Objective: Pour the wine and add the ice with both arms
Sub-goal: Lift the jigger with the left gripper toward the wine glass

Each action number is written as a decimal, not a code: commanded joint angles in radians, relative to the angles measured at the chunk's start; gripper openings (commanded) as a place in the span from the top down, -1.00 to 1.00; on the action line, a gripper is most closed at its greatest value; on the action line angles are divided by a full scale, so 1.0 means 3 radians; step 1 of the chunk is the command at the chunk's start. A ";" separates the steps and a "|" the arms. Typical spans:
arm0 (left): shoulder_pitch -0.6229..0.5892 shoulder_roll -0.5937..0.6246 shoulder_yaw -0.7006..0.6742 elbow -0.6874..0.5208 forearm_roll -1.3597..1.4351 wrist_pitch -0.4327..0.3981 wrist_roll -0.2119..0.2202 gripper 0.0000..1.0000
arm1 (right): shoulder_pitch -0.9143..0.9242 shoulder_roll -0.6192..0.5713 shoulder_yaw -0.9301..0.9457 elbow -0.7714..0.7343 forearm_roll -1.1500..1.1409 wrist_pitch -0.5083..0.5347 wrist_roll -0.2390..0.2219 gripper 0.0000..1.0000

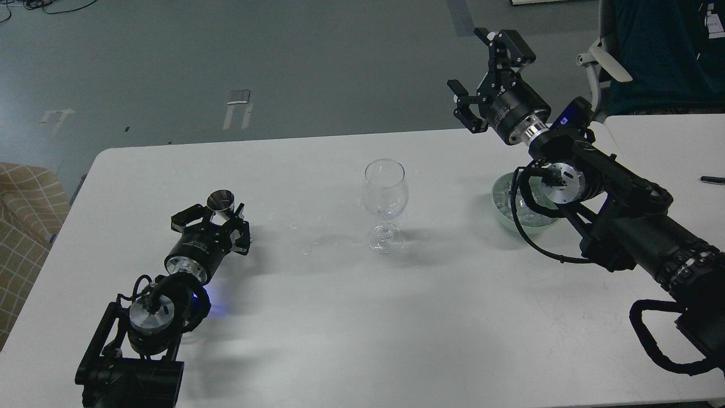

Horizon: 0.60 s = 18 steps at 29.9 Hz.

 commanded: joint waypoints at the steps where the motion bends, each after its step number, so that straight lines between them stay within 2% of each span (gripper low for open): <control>1: 0.0003 0.0000 -0.0008 -0.0005 -0.0007 -0.0136 0.0005 0.70 | 0.0000 0.0005 0.0000 0.0005 0.0000 0.0000 0.0001 -1.00; 2: 0.0003 0.0000 -0.0013 -0.0005 -0.0012 -0.0141 0.0010 0.86 | 0.0000 0.0005 0.0000 0.0005 0.0000 0.0000 0.0001 -1.00; 6: 0.0003 0.0000 -0.0018 -0.0005 -0.0022 -0.0136 0.0005 1.00 | 0.0000 0.0005 0.0000 0.0005 0.0000 0.0000 0.0001 -1.00; 12: -0.0013 0.0000 0.0017 -0.0132 -0.0022 -0.0055 0.0025 1.00 | 0.0000 0.0005 0.0000 0.0005 0.0000 0.0000 0.0001 -1.00; 18: -0.0007 0.0000 0.0033 -0.0781 -0.0032 0.0416 0.0051 1.00 | 0.0000 0.0010 0.0000 0.0000 0.0000 0.0000 -0.0004 -1.00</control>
